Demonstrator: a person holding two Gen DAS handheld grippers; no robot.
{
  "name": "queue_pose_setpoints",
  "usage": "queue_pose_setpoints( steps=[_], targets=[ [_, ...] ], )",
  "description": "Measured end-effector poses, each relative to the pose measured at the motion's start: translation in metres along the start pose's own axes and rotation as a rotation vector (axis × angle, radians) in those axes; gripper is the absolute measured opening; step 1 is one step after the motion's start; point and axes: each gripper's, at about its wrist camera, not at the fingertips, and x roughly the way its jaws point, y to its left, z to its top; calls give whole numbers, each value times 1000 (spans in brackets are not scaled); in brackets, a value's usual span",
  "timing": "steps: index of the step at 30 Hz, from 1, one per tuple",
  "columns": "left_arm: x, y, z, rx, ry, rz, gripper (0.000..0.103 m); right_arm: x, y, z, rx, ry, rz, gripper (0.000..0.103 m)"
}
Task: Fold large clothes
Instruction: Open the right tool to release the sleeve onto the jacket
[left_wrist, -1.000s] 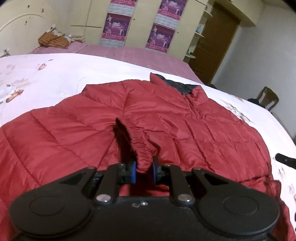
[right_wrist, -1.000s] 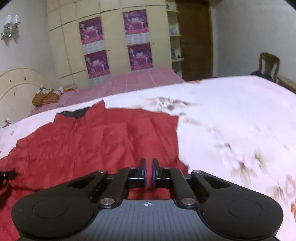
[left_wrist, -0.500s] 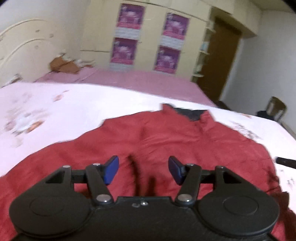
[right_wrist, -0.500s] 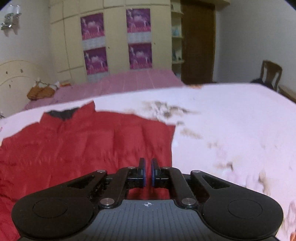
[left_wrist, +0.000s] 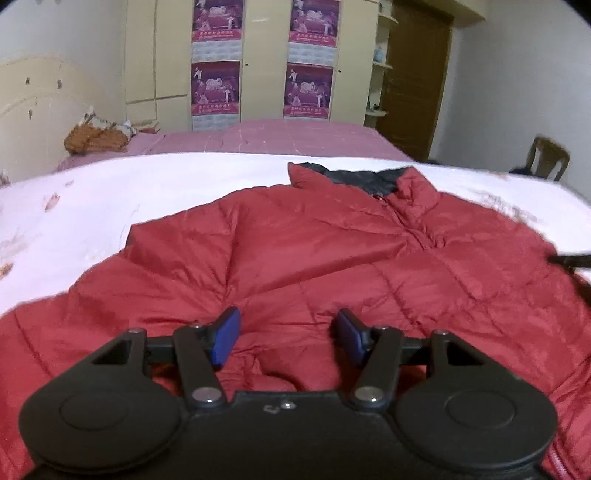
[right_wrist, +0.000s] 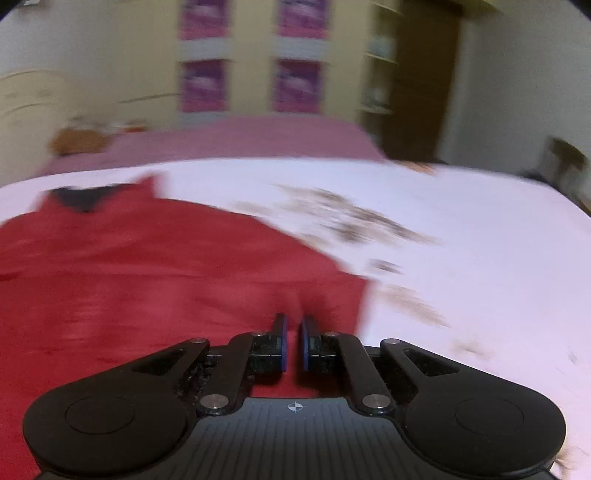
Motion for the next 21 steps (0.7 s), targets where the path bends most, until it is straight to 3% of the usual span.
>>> queue_pose_setpoints(
  steps=[5, 10, 12, 15, 18, 20, 21],
  targets=[
    [-22, -3, 7, -18, -8, 21, 58, -28, -5, 3, 19, -3, 10, 6],
    [-55, -22, -8, -32, -30, -45, 67, -90, 1, -20, 35, -50, 92, 6],
    [-51, -31, -16, -8, 4, -50, 67, -96, 11, -33, 9, -21, 117, 6],
    [-34, -31, -23, 2, 59, -35, 70, -80, 20, -52, -21, 58, 80, 5],
    [-42, -34, -14, 0, 60, -13, 64, -83, 22, -48, -23, 59, 70, 6],
    [-56, -37, -11, 12, 2, -9, 70, -97, 19, -44, -1, 13, 78, 6],
    [-54, -39, -12, 22, 19, 9, 74, -101, 18, -44, 0, 0, 74, 6]
  ],
)
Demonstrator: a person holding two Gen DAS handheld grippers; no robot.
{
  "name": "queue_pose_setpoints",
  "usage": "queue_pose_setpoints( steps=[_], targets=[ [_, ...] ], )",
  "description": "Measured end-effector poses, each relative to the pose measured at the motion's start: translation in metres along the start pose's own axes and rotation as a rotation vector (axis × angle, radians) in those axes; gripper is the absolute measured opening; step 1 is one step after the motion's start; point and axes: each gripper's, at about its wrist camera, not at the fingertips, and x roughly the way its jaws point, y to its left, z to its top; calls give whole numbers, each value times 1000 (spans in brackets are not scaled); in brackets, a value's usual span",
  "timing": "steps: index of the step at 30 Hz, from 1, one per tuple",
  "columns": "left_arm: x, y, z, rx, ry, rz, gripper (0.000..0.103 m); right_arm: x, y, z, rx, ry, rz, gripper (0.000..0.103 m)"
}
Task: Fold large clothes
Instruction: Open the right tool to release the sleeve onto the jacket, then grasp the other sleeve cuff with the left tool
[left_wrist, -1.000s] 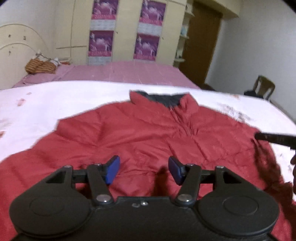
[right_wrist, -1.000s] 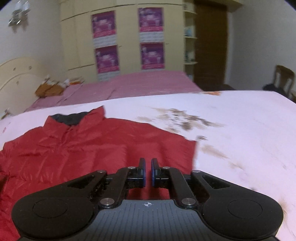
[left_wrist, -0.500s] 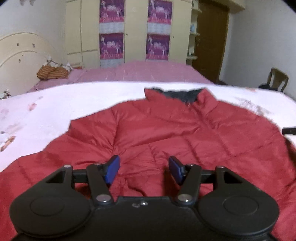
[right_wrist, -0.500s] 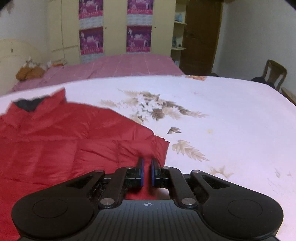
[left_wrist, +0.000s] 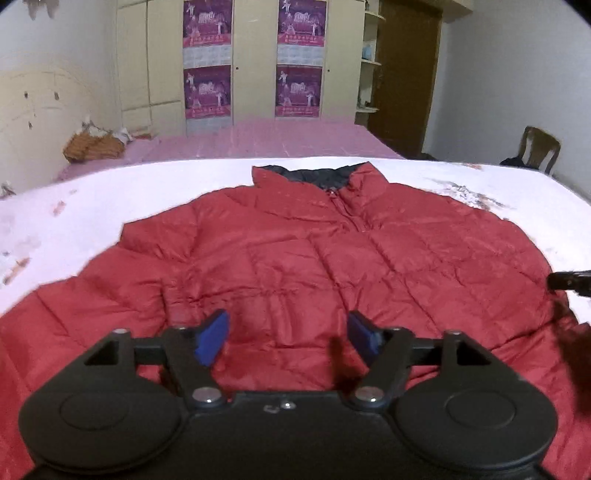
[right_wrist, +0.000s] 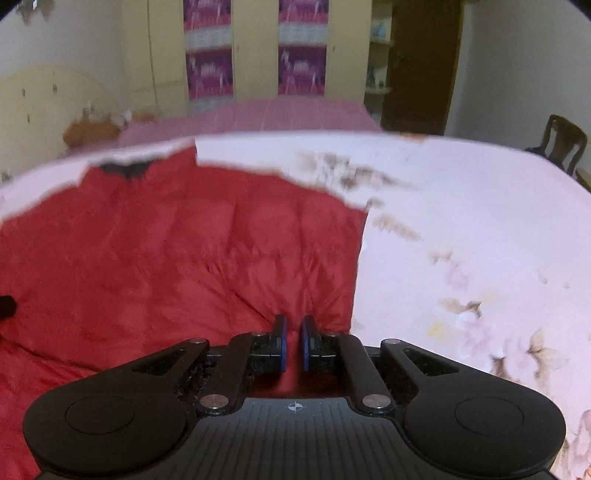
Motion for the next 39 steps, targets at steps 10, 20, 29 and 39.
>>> queue_pose_setpoints(
  steps=[10, 20, 29, 39],
  targets=[
    [-26, 17, -14, -99, -1, 28, 88, -21, 8, -4, -62, -27, -63, 61],
    [-139, 120, -107, -508, -39, 244, 74, -81, 3, -35, -52, -75, 28, 61],
    [-238, 181, -204, -990, -193, 411, 74, -66, -11, -31, 26, -12, 73, 61],
    [-238, 243, -233, -1387, -479, 414, 47, -69, -20, -12, 42, -52, 51, 61]
  ],
)
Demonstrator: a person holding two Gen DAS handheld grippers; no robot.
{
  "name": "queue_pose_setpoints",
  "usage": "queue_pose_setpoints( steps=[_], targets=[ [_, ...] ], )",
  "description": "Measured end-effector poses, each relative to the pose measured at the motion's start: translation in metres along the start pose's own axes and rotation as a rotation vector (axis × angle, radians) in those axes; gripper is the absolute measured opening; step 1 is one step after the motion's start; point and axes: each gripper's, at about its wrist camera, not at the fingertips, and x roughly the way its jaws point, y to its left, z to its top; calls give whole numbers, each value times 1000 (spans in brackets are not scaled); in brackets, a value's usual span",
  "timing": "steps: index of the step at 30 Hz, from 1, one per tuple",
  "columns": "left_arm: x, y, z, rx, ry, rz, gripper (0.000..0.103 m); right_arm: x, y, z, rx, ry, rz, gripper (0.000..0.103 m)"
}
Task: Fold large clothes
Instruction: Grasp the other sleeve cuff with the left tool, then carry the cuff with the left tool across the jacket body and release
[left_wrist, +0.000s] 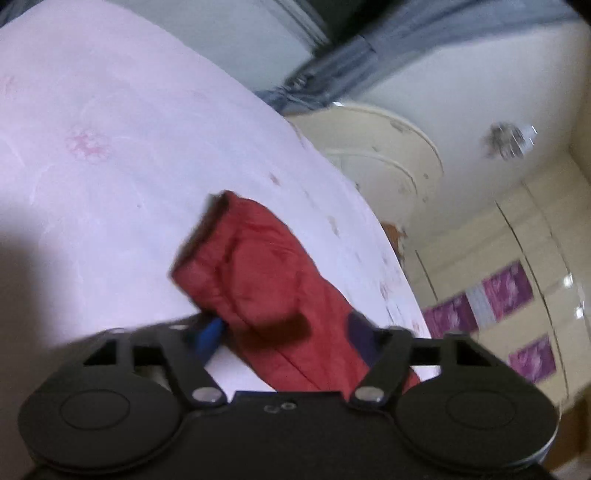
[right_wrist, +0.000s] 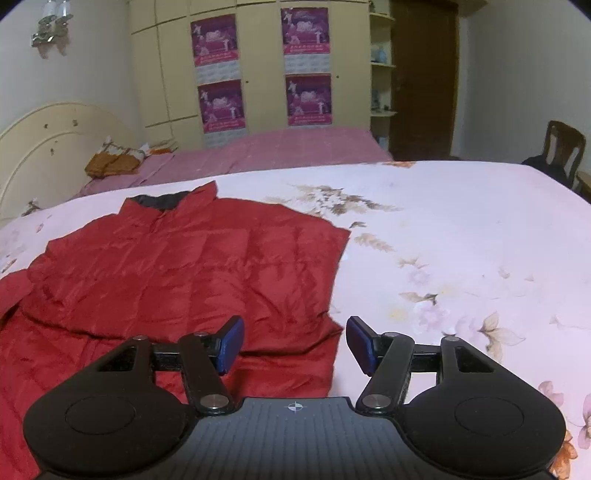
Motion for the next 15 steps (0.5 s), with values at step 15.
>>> queue_pose_setpoints(
  steps=[15],
  targets=[
    [23, -182, -66, 612, 122, -391, 7, 11, 5, 10, 115, -14, -51, 61]
  ],
)
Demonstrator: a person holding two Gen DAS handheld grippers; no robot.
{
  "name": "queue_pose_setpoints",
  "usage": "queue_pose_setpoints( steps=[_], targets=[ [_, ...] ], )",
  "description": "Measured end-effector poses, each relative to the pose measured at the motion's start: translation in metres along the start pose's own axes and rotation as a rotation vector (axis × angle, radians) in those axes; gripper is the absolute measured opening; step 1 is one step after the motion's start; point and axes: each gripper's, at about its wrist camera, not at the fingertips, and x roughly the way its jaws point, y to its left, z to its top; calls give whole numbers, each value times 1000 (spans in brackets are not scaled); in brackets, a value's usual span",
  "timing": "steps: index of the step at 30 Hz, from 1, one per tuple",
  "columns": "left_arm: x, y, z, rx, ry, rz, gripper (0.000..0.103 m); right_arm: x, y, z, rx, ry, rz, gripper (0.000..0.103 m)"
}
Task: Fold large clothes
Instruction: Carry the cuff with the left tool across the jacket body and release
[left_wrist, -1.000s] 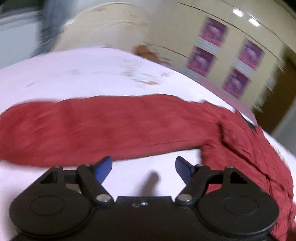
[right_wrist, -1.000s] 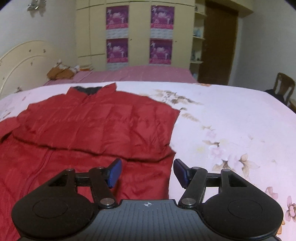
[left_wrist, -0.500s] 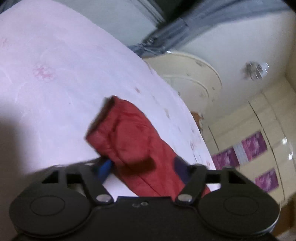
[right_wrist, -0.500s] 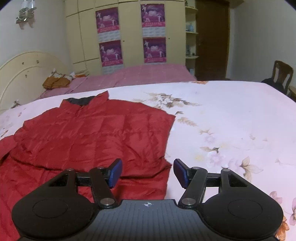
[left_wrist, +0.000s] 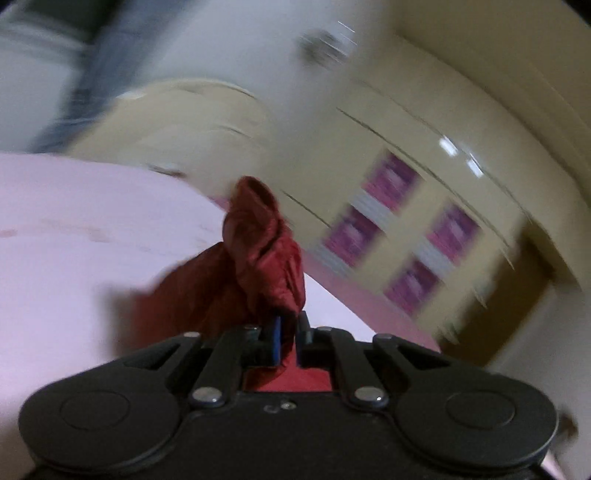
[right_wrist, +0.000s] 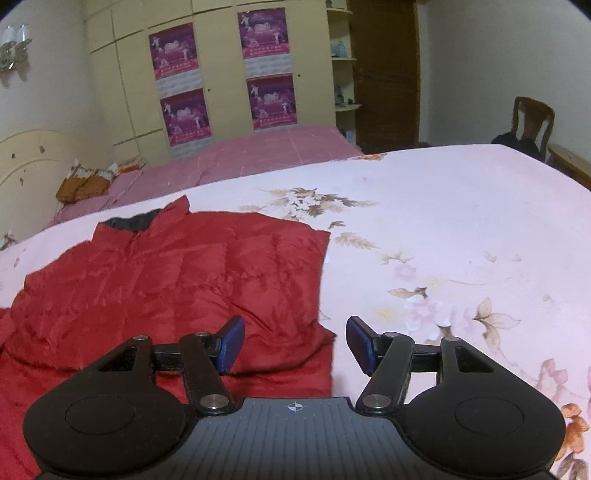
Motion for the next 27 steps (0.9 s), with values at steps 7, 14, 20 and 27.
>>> queue_pose_setpoints(
  steps=[7, 14, 20, 27],
  targets=[
    [77, -111, -43, 226, 235, -157, 6, 7, 11, 9, 44, -6, 17, 61],
    [109, -180, -105, 403, 398, -322, 6, 12, -2, 12, 103, 1, 13, 61],
    [122, -219, -149, 471, 486, -443, 6, 13, -24, 13, 151, 8, -9, 61],
    [126, -257, -198, 535, 574, -511, 7, 8, -50, 13, 198, 13, -29, 61]
  ],
)
